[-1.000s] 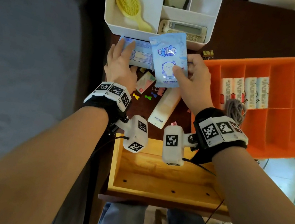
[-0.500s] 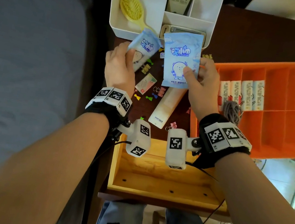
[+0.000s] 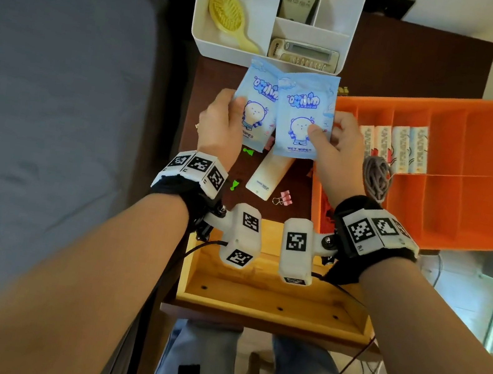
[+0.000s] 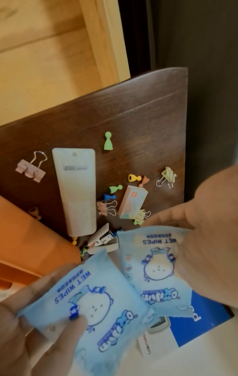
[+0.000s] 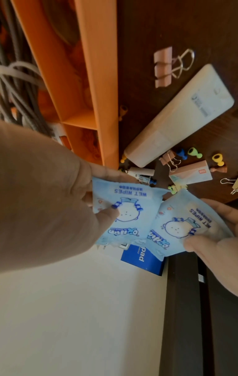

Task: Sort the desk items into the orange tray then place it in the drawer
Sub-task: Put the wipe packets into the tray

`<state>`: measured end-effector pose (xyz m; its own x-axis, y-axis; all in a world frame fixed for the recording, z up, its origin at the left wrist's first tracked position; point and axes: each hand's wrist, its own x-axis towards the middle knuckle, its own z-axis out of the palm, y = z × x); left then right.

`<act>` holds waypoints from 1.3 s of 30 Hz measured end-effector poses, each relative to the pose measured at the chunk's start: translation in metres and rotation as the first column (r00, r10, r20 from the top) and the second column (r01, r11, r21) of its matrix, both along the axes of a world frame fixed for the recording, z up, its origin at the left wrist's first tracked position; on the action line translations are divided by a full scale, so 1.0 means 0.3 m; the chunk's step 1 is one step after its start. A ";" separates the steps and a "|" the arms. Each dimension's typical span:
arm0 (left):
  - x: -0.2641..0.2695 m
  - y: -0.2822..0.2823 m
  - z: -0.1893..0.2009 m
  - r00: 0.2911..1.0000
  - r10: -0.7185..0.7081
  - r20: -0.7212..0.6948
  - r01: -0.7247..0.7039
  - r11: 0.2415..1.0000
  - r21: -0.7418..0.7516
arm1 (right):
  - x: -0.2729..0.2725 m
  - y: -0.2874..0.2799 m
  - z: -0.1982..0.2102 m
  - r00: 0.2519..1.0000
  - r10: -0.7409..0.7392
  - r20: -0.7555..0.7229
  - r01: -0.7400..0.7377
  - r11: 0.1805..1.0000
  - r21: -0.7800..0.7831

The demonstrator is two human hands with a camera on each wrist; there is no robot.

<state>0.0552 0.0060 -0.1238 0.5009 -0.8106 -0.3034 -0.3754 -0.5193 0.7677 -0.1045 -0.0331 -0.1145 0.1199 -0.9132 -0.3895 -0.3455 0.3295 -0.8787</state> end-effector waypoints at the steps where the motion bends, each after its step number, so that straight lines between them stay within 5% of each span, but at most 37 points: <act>1: -0.009 0.006 0.003 1.000 0.000 -0.017 0.000 1.000 -0.001 | -0.008 0.004 0.003 1.000 -0.005 0.013 0.005 1.000 0.015; 9: -0.076 0.029 0.024 0.991 0.109 -0.079 -0.110 0.994 -0.003 | -0.106 0.036 0.014 0.988 -0.153 -0.006 0.153 0.988 -0.007; 14: -0.161 0.020 0.047 0.982 0.025 -0.186 -0.032 0.999 -0.032 | -0.146 0.039 0.029 0.998 -0.025 0.055 0.020 0.996 0.085; 20: -0.244 0.010 0.035 0.988 -0.118 0.096 0.109 0.989 0.096 | -0.174 0.039 0.059 0.986 0.072 0.151 -0.096 0.984 0.153; 32: -0.360 -0.001 0.062 0.988 -0.153 -0.030 0.151 0.987 -0.060 | -0.286 0.001 0.094 0.958 -0.089 0.274 -0.021 0.926 0.376; 39: -0.450 -0.064 0.092 0.985 -0.171 0.007 0.169 0.971 -0.170 | -0.371 -0.058 0.113 0.968 -0.073 0.242 0.029 0.983 0.181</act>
